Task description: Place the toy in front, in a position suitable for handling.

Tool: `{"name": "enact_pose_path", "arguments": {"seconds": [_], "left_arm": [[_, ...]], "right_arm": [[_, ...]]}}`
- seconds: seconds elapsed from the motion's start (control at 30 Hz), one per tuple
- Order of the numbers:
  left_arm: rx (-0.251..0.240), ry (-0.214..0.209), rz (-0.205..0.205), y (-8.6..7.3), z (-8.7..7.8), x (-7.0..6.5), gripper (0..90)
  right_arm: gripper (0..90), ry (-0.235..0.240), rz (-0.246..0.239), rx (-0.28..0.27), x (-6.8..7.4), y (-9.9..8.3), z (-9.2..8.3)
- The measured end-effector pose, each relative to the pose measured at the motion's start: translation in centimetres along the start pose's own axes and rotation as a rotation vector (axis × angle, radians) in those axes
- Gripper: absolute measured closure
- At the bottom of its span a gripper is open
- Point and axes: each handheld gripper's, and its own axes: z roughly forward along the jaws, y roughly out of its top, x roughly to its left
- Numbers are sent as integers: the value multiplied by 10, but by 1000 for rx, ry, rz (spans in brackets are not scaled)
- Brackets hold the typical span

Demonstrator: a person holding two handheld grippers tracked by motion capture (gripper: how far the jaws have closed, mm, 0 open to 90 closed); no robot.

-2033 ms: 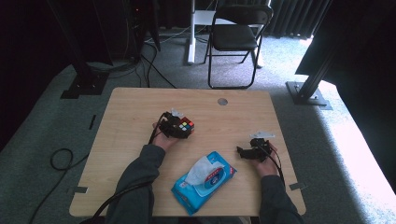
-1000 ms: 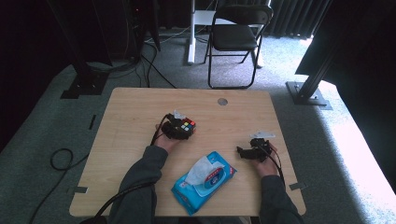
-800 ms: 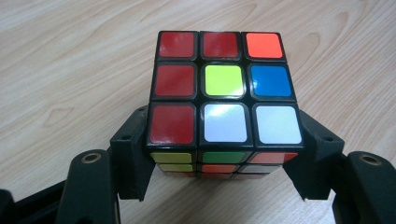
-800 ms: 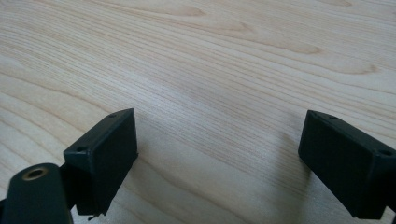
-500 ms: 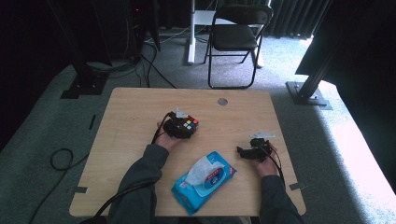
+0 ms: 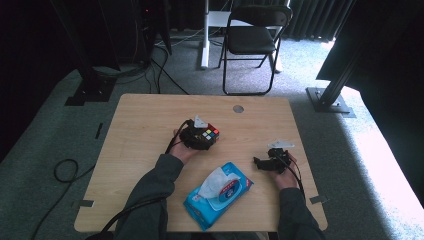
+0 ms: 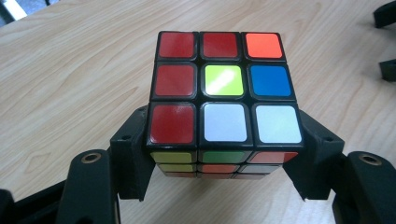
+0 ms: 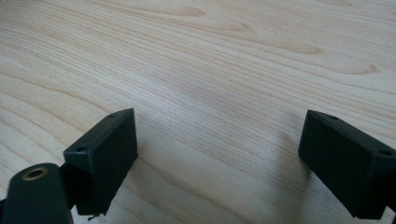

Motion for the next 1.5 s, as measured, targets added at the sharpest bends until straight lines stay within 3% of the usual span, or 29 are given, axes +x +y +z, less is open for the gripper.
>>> {"name": "enact_pose_path", "arguments": {"seconds": [0.9,1.27,1.5], "left_arm": [[-20,-82,138,4,-5,-33,339],[-5,-97,151,-4,1,-38,339],[8,-101,137,-11,7,-38,339]], "right_arm": [[114,0,2,0,0,0,0],[114,0,2,0,0,0,0],[114,0,0,0,0,0,0]]}}
